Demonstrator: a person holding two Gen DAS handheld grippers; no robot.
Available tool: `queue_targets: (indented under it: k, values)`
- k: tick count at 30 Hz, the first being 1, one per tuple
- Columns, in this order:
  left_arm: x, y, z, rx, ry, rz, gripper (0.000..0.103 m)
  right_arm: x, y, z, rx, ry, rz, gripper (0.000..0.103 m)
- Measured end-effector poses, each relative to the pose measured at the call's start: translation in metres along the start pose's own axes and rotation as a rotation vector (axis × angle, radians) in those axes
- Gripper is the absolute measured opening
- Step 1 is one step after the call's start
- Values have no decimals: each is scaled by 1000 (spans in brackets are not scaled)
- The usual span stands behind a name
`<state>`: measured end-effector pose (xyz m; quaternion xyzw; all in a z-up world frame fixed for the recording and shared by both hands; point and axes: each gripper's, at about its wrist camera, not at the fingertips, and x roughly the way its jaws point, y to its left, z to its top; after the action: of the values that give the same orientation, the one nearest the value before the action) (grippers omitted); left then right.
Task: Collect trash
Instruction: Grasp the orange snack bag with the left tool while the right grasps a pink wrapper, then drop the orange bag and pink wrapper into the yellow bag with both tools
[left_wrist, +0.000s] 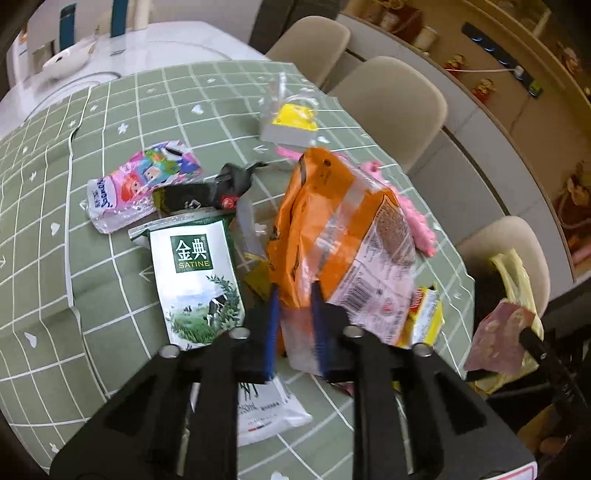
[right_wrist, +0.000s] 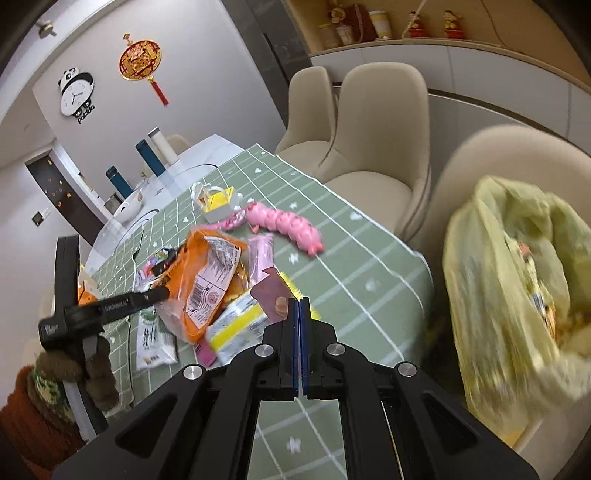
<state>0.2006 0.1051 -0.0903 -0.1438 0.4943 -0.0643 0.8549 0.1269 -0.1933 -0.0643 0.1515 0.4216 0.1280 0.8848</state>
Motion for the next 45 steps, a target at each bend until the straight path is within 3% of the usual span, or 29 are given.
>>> queue_targets:
  k: [6,11,18,23,32,39,41,45]
  values:
    - [-47,-16,1,83,-96,7,9,-28,-7,-13,2,-48,-16,3]
    - [-87,-33,5,115,-166,-30,9,-56,-9,-14,-19,-114,-17,3]
    - [-114,-96,10,247,-209,-104,9,-92,-25,-16,-23,-188,-49,3]
    - [-103,-162,9,358,-184,-198,9,-121,-49,-14,-17,-233,-137,3]
    - [-64,-290,-8,594,-108,-366,9,-175,-130,-23,145,-299,-309,3]
    - [-22,-351,-7,625,-36,-480,10,-203,-182,-41,281,-309,-404,3]
    - [-4,-367,-9,648,-15,-466,10,-205,-192,-46,313,-307,-416,3]
    - [39,-389,-26,803,19,-293,10,-203,-201,-52,339,-294,-433,3]
